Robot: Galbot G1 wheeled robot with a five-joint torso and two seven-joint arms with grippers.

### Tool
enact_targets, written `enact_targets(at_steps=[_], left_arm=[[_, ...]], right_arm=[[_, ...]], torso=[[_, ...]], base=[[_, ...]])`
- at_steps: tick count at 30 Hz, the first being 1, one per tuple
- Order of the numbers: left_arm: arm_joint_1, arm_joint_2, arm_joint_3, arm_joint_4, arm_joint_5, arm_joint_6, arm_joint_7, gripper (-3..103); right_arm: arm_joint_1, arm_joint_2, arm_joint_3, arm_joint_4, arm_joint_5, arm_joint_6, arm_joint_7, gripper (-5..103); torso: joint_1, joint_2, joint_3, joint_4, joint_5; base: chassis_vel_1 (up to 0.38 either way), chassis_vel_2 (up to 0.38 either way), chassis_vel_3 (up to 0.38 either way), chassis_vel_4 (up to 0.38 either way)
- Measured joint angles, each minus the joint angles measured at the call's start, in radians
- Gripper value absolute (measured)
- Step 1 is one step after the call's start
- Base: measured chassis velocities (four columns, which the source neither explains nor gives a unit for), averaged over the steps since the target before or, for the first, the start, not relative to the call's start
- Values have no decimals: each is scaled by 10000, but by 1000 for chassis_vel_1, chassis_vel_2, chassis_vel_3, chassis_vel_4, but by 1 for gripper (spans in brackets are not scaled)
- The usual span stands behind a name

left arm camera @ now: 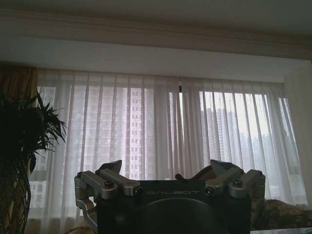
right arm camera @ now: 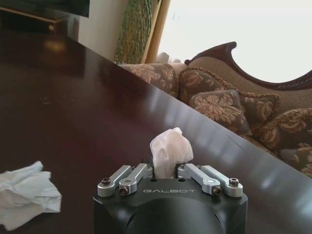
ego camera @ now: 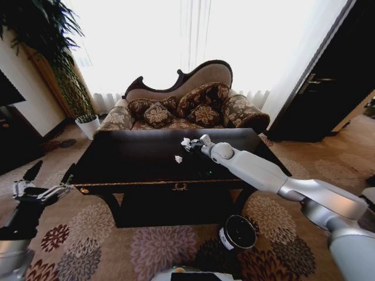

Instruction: Move to the front of the table and place the trash on the table into the trash bin.

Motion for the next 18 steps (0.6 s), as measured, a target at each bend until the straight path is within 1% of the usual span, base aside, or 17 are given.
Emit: enact_targets(at_steps=[1, 2, 3, 5, 7, 9, 11, 12, 14, 15, 18], left_arm=[[-11, 17, 21, 1, -1, 0, 0, 100], [-11, 17, 21, 1, -1, 0, 0, 100], [-16, 22, 33, 0, 0, 0, 0, 100], [-40, 46, 77, -11, 2, -1, 0, 100], [-49, 55, 87, -11, 14, -1, 0, 100], [-109, 112, 139, 35, 70, -9, -1, 100], [-136, 137, 166, 47, 78, -9, -1, 100], [-169, 160, 195, 56, 82, -9, -3, 100], [-257, 210, 299, 61, 85, -8, -5, 100], [-257, 210, 299, 61, 85, -8, -5, 100], [-350, 278, 432, 78, 95, -9, -6, 100]], right_arm=[[-62, -98, 60, 87, 70, 133, -84, 16], [-62, -98, 60, 87, 70, 133, -84, 16], [-104, -144, 105, 125, 106, 226, -126, 11], [-414, -363, 486, 423, 296, 635, -283, 2], [-560, -423, 673, 571, 323, 716, -293, 2], [-1084, -670, 1410, 1194, 361, 939, -392, 1], [-1230, -762, 1612, 1389, 404, 1052, -486, 1], [-1385, -873, 1802, 1582, 476, 1197, -624, 1], [-1989, -1342, 2465, 2159, 841, 1722, -1086, 1], [-1989, -1342, 2465, 2159, 841, 1722, -1086, 1], [-3195, -2003, 3526, 2966, 1527, 2281, -1631, 1]], torso=[[0, 0, 0, 1, 0], [0, 0, 0, 1, 0], [0, 0, 0, 1, 0], [0, 0, 0, -1, 0], [0, 0, 0, -2, 1], [0, 0, 0, -1, 1], [0, -1, 0, 0, 1], [0, 0, 0, 1, -1], [0, 0, 0, 2, -1], [0, 0, 0, 2, -1], [0, 0, 0, 0, 0]], base=[[0, 0, 0, 0], [0, 0, 0, 0], [0, 0, 0, 0], [0, 0, 0, 0], [0, 0, 0, 0], [0, 0, 0, 0], [0, 0, 0, 0], [0, 0, 0, 0], [0, 0, 0, 0], [0, 0, 0, 0], [0, 0, 0, 0]])
